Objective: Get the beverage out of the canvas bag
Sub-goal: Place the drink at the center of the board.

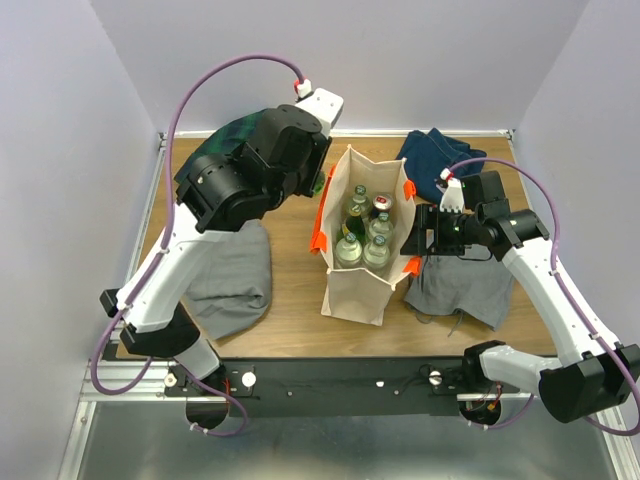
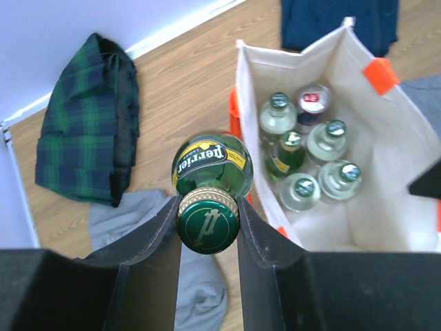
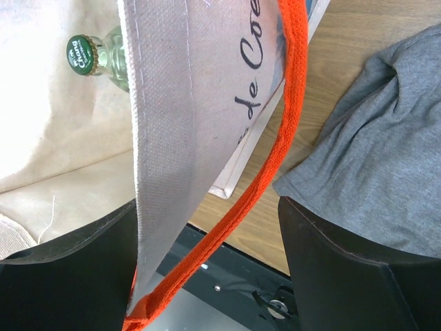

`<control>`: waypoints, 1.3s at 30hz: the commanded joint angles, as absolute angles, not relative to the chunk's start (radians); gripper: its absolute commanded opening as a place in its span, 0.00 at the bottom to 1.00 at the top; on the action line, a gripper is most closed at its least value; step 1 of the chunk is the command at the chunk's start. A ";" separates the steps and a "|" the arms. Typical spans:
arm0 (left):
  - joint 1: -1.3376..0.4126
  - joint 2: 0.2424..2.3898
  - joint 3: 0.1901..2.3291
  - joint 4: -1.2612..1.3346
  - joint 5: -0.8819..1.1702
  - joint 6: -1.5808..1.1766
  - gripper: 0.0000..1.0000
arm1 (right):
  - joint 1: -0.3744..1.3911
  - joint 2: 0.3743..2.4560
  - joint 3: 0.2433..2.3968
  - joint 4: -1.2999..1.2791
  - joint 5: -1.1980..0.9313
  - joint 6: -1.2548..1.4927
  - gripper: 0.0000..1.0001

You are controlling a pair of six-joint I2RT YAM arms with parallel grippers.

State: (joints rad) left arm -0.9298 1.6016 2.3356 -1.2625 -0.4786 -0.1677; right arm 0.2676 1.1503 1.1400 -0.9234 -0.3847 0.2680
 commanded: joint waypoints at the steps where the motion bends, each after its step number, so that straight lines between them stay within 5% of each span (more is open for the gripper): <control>1: -0.835 1.529 2.312 -1.088 -0.499 -0.141 0.00 | 0.272 1.146 1.169 -0.913 -0.357 0.256 0.85; 15: -0.644 1.491 2.111 -0.904 -0.361 -0.153 0.00 | 0.272 1.150 1.238 -0.931 -0.296 0.241 0.85; 39: -0.327 1.756 2.097 -0.777 -0.025 -0.195 0.00 | 0.270 1.281 1.566 -0.966 -0.247 0.178 0.88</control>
State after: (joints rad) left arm -0.3809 1.7649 2.1048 -0.9909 -0.1085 -0.1951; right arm 0.2676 1.2633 1.5352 -0.9390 -0.2661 0.2008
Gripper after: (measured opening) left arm 0.404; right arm 0.878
